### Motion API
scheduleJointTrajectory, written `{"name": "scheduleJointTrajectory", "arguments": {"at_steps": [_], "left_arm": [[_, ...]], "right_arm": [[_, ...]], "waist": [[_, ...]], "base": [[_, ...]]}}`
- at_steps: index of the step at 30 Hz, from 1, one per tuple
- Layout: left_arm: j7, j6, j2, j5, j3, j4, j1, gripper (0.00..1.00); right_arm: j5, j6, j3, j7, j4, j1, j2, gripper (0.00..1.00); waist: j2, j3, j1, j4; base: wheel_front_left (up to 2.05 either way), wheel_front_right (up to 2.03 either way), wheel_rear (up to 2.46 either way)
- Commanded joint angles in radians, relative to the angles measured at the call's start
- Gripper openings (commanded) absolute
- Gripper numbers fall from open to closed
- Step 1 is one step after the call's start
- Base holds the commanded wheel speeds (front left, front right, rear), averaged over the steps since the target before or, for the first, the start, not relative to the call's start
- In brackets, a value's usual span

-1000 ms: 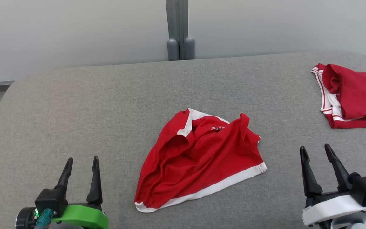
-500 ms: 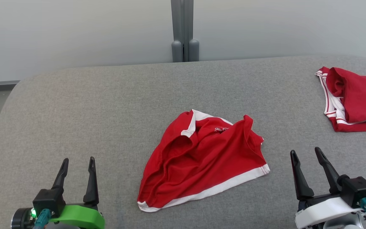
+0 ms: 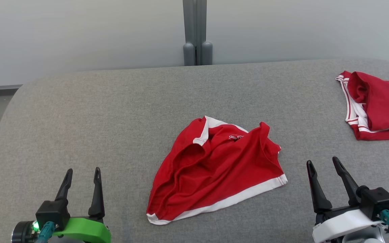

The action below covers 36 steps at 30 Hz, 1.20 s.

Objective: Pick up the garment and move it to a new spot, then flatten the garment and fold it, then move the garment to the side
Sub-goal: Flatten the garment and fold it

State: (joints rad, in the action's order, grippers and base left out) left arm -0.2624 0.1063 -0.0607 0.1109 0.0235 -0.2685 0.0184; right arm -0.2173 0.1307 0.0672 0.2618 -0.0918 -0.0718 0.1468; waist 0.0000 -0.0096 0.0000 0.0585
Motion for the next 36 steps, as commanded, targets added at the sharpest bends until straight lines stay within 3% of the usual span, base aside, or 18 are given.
{"name": "scheduleJointTrajectory", "arguments": {"at_steps": [1, 29, 36], "left_arm": [[-0.003, -0.002, -0.009, -0.007, -0.001, -0.002, 0.008, 1.00], [-0.003, -0.001, -0.012, 0.001, -0.010, 0.000, -0.002, 1.00], [-0.003, 0.014, -0.010, -0.015, -0.087, -0.025, 0.029, 1.00]], "right_arm": [[0.007, 0.000, 0.001, 0.004, -0.003, 0.007, 0.004, 1.00], [0.009, 0.000, 0.005, 0.004, -0.022, 0.012, 0.006, 1.00], [0.015, 0.000, 0.024, 0.004, -0.040, 0.036, 0.017, 1.00]], "waist": [[0.0000, 0.000, 0.0000, 0.000], [0.0000, -0.003, 0.0000, 0.001], [0.0000, 0.005, 0.0000, 0.003]], "base": [[0.00, 0.00, 0.00], [0.00, 0.00, 0.00], [0.00, 0.00, 0.00]]}}
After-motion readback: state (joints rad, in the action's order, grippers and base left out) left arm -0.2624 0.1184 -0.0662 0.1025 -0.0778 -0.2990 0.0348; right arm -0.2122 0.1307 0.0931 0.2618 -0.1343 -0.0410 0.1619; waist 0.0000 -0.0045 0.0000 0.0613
